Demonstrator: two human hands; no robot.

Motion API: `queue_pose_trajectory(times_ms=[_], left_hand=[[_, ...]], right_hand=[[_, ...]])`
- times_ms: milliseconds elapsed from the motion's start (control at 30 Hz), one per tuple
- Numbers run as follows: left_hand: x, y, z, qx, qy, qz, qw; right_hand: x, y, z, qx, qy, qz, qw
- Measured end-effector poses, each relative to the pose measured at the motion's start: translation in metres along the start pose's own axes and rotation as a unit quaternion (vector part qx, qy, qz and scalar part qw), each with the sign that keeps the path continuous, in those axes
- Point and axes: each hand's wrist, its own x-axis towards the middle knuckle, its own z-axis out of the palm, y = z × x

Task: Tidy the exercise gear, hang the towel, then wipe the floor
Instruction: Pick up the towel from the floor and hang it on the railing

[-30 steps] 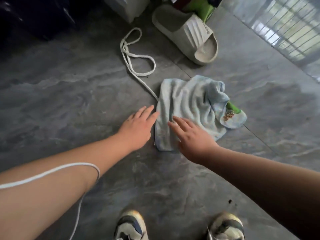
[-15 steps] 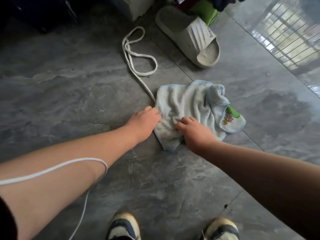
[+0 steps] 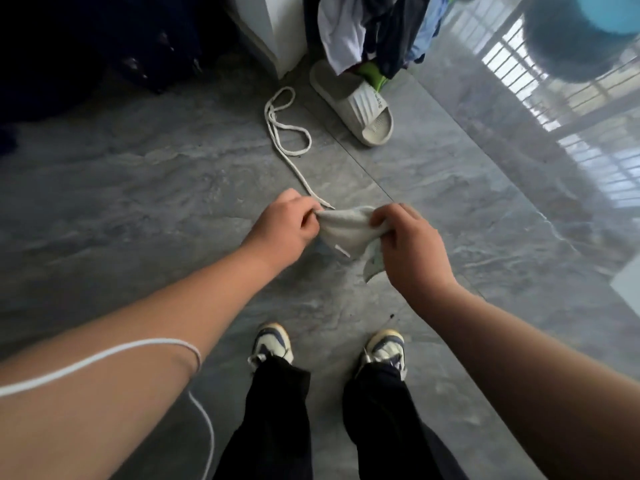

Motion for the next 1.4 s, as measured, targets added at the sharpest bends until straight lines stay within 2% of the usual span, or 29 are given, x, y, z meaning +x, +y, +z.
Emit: queue_pose_trajectory(times_ms=[133,233,433,600,700,867,933,1033,1100,1233,1300,1400], left_hand=[[-0.03,0.095,-0.092,-0.067,0.002,-0.018,0.998],[-0.055,0.181,-0.175,-0.131,-0.042,-0.027,0.99],[-0.091,0.331,-0.316,-0.199,-0.074,0.007,0.977],[-0.105,0.447,-0.393,-0.224,-0.122,0.081,0.964],[-0.107,0.519,-0.423,-0.222,-0.214,0.123,0.943],[-0.096,0.619,-0.433,-0.1,-0.303,0.225,0.921],[-0.089,0.657,-0.426,-0.04,-0.277,0.261,0.924],[-0.087,0.722,-0.412,0.054,-0.166,0.32,0.931],[-0.09,0.765,-0.402,-0.009,-0.14,0.307,0.941],[-0.087,0.836,-0.378,-0.193,-0.182,0.267,0.927],[-0.085,0.869,-0.365,-0.257,-0.164,0.258,0.917],[-0.078,0.915,-0.349,-0.31,-0.142,0.252,0.906]], right_hand=[[-0.04,-0.091,-0.093,0.106,0.04,0.138,0.984],[-0.069,-0.173,-0.17,0.168,0.061,0.186,0.966],[-0.107,-0.294,-0.318,0.188,0.145,0.15,0.96],[-0.144,-0.347,-0.426,0.176,0.211,0.1,0.956],[-0.17,-0.358,-0.483,0.167,0.259,0.101,0.946],[-0.218,-0.362,-0.573,0.214,0.344,0.081,0.911],[-0.237,-0.355,-0.606,0.206,0.369,0.07,0.904],[-0.262,-0.329,-0.654,0.213,0.392,0.032,0.895],[-0.279,-0.31,-0.686,0.241,0.409,0.017,0.88],[-0.299,-0.269,-0.747,0.284,0.399,0.013,0.872],[-0.305,-0.253,-0.776,0.309,0.363,0.001,0.879],[-0.31,-0.236,-0.811,0.278,0.29,-0.007,0.916]])
